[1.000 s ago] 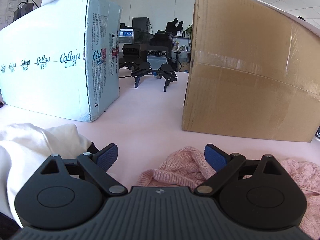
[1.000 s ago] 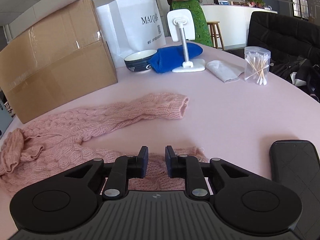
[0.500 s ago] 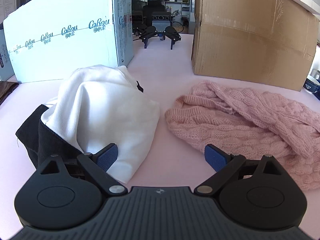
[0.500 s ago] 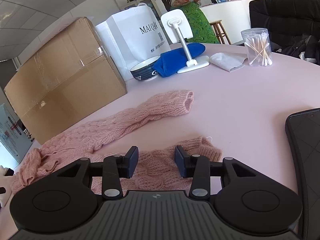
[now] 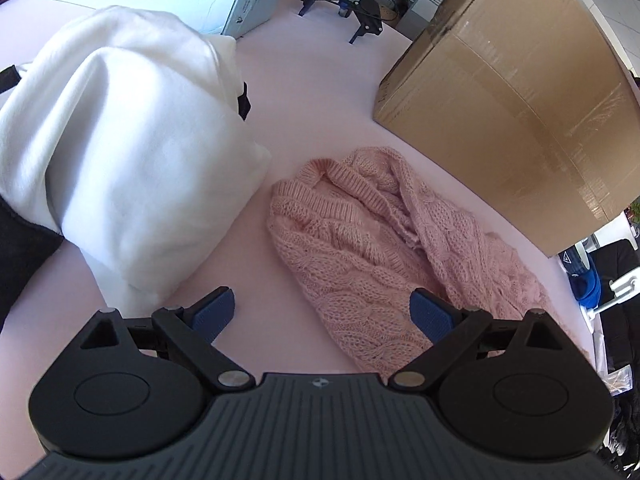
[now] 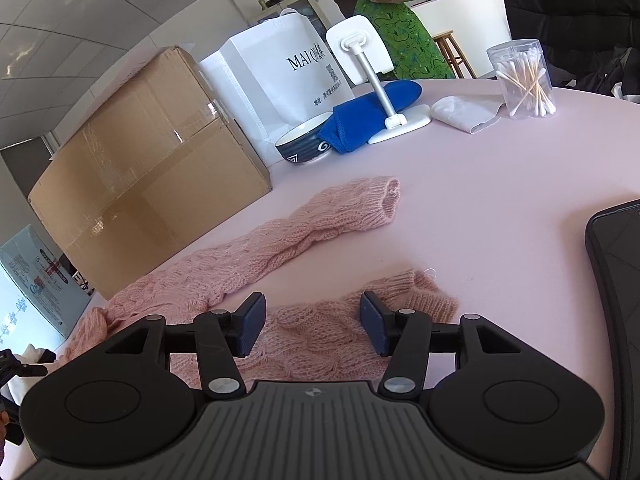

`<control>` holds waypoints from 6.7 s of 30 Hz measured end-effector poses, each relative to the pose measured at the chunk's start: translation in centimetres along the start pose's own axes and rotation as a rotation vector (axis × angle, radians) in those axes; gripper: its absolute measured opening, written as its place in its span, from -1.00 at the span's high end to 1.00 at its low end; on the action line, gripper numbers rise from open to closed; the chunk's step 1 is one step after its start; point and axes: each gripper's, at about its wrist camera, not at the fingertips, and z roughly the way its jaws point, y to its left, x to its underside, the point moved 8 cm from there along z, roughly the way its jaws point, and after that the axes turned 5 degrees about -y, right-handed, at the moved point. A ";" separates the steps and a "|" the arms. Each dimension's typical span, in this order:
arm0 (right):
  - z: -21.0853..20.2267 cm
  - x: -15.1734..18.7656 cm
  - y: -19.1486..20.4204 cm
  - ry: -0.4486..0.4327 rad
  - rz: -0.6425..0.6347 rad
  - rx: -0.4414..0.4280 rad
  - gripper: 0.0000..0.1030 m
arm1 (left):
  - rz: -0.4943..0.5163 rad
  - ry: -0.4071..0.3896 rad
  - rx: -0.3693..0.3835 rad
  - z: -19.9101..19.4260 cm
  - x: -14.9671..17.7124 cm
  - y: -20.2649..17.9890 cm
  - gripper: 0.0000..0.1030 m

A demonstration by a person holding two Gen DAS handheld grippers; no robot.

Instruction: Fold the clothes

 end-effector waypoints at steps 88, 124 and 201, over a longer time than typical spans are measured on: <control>-2.8 1.6 2.2 0.135 0.431 -0.085 0.90 | -0.108 0.103 0.163 -6.8 4.6 4.3 0.82; 4.1 -6.6 5.3 0.208 0.321 -0.120 0.90 | -0.285 0.323 0.254 -3.6 0.1 2.4 0.82; 5.2 0.3 12.8 -0.065 -0.118 -0.124 -0.24 | 0.294 -0.353 -0.154 -7.9 3.2 -1.5 -0.65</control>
